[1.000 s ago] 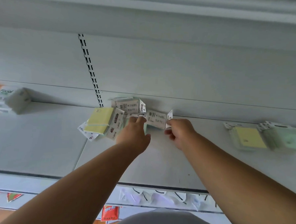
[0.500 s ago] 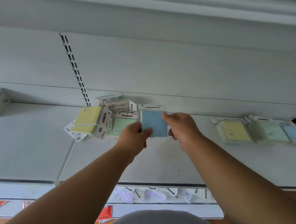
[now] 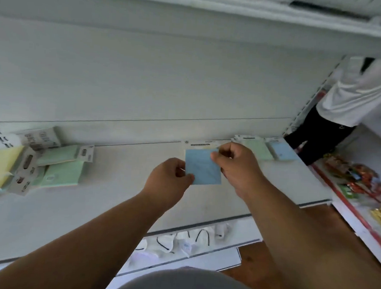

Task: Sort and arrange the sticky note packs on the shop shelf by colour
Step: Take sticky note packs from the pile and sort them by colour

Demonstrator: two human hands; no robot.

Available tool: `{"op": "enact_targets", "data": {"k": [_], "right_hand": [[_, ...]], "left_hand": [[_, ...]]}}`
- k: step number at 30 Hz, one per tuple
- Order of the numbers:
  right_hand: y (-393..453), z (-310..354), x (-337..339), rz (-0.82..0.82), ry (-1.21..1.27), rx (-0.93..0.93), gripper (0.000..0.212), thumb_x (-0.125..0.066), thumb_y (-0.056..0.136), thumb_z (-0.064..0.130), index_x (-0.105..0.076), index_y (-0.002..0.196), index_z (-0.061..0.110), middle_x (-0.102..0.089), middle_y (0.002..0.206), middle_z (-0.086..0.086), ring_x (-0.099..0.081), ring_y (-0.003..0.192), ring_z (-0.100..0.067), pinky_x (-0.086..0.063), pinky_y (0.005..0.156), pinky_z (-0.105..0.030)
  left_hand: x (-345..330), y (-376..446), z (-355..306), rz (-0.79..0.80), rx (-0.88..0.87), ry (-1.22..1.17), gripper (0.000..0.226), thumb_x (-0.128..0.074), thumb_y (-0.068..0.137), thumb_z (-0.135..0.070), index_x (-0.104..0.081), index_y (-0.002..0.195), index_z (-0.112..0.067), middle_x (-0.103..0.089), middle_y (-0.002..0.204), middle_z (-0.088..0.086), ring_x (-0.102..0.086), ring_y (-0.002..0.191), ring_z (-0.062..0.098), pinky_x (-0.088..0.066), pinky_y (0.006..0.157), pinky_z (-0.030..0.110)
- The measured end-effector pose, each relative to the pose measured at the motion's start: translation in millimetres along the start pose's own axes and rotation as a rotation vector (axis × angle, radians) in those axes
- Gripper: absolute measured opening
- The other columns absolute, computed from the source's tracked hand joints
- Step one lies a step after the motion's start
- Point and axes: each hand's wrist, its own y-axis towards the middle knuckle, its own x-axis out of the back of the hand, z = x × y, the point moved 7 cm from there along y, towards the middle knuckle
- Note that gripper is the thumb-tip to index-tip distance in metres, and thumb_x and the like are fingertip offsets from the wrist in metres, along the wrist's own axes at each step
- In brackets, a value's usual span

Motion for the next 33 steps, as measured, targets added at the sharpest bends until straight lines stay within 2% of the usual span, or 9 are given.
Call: {"op": "enact_targets", "data": {"k": [5, 8, 10, 12, 16, 21, 25, 29, 33], "right_hand": [[22.8, -63.4, 122.9, -0.058, -0.103, -0.054, 0.009, -0.073, 0.081, 0.025, -0.065, 0.082, 0.022, -0.064, 0.077, 0.004, -0.058, 0.071, -0.016, -0.047, 0.067, -0.031], [36.4, -107.3, 186.2, -0.016, -0.192, -0.146, 0.014, -0.073, 0.082, 0.029, -0.066, 0.089, 0.018, -0.066, 0.084, 0.001, -0.059, 0.075, -0.018, -0.047, 0.071, -0.032], [47.3, -128.1, 219.6, 0.013, -0.251, -0.185, 0.014, -0.072, 0.084, 0.028, -0.065, 0.091, 0.019, -0.066, 0.089, 0.0, -0.06, 0.078, -0.017, -0.048, 0.071, -0.03], [62.5, -144.9, 245.5, 0.029, -0.287, -0.217, 0.014, -0.072, 0.085, 0.029, -0.064, 0.092, 0.019, -0.065, 0.087, -0.001, -0.06, 0.076, -0.015, -0.045, 0.063, -0.024], [94.3, -169.2, 271.7, 0.129, -0.468, -0.256, 0.018, -0.07, 0.086, 0.032, -0.066, 0.091, 0.015, -0.063, 0.086, -0.002, -0.057, 0.074, -0.016, -0.038, 0.055, -0.025], [116.7, -185.2, 275.0, 0.219, -0.666, -0.254, 0.026, -0.069, 0.085, 0.037, -0.067, 0.093, 0.012, -0.066, 0.089, -0.005, -0.061, 0.075, -0.018, -0.041, 0.054, -0.026], [108.4, -176.1, 277.3, 0.134, -0.809, -0.111, 0.027, -0.068, 0.086, 0.04, -0.055, 0.094, 0.018, -0.061, 0.091, -0.001, -0.059, 0.086, -0.02, -0.053, 0.075, -0.037], [91.3, -155.6, 256.4, 0.094, -0.728, 0.09, 0.017, -0.062, 0.09, 0.034, -0.051, 0.091, 0.022, -0.059, 0.089, 0.001, -0.058, 0.082, -0.018, -0.049, 0.066, -0.03], [70.8, -136.1, 212.3, 0.157, -0.677, 0.181, 0.014, -0.06, 0.09, 0.034, -0.053, 0.09, 0.022, -0.059, 0.085, 0.005, -0.055, 0.076, -0.015, -0.044, 0.062, -0.026]], "left_hand": [[-121.6, 7.6, -63.9, 0.081, -0.111, 0.163, 0.01, -0.065, 0.085, -0.035, -0.061, 0.091, -0.029, -0.061, 0.075, -0.012, -0.056, 0.07, 0.007, -0.037, 0.057, 0.02], [-197.2, 13.6, -83.4, 0.154, -0.047, 0.21, 0.013, -0.064, 0.086, -0.037, -0.063, 0.095, -0.027, -0.062, 0.075, -0.012, -0.061, 0.077, 0.012, -0.043, 0.065, 0.024], [-238.4, 20.7, -94.8, 0.181, -0.013, 0.27, 0.014, -0.063, 0.087, -0.037, -0.062, 0.096, -0.026, -0.067, 0.087, -0.007, -0.064, 0.089, 0.018, -0.048, 0.075, 0.026], [-269.7, 30.1, -108.9, 0.162, -0.001, 0.345, 0.024, -0.062, 0.088, -0.038, -0.063, 0.106, -0.023, -0.067, 0.103, -0.002, -0.061, 0.099, 0.02, -0.046, 0.082, 0.026], [-313.9, 44.0, -125.6, 0.101, 0.07, 0.43, 0.038, -0.064, 0.086, -0.038, -0.059, 0.117, -0.018, -0.065, 0.115, 0.004, -0.06, 0.107, 0.025, -0.047, 0.083, 0.03], [-335.4, 54.8, -130.9, 0.073, 0.099, 0.59, 0.035, -0.065, 0.083, -0.038, -0.058, 0.111, -0.019, -0.064, 0.111, 0.003, -0.06, 0.101, 0.024, -0.045, 0.075, 0.029], [-333.3, 48.9, -136.5, -0.012, 0.06, 0.598, 0.039, -0.065, 0.081, -0.046, -0.055, 0.111, -0.022, -0.065, 0.107, 0.0, -0.061, 0.098, 0.023, -0.049, 0.076, 0.032], [-317.9, 37.1, -126.2, -0.056, 0.062, 0.535, 0.032, -0.059, 0.084, -0.043, -0.054, 0.112, -0.027, -0.068, 0.099, -0.005, -0.063, 0.092, 0.019, -0.048, 0.072, 0.029], [-284.4, 18.5, -103.0, -0.077, 0.077, 0.502, 0.025, -0.056, 0.085, -0.042, -0.054, 0.108, -0.031, -0.067, 0.086, -0.011, -0.062, 0.082, 0.014, -0.048, 0.069, 0.028]]}}
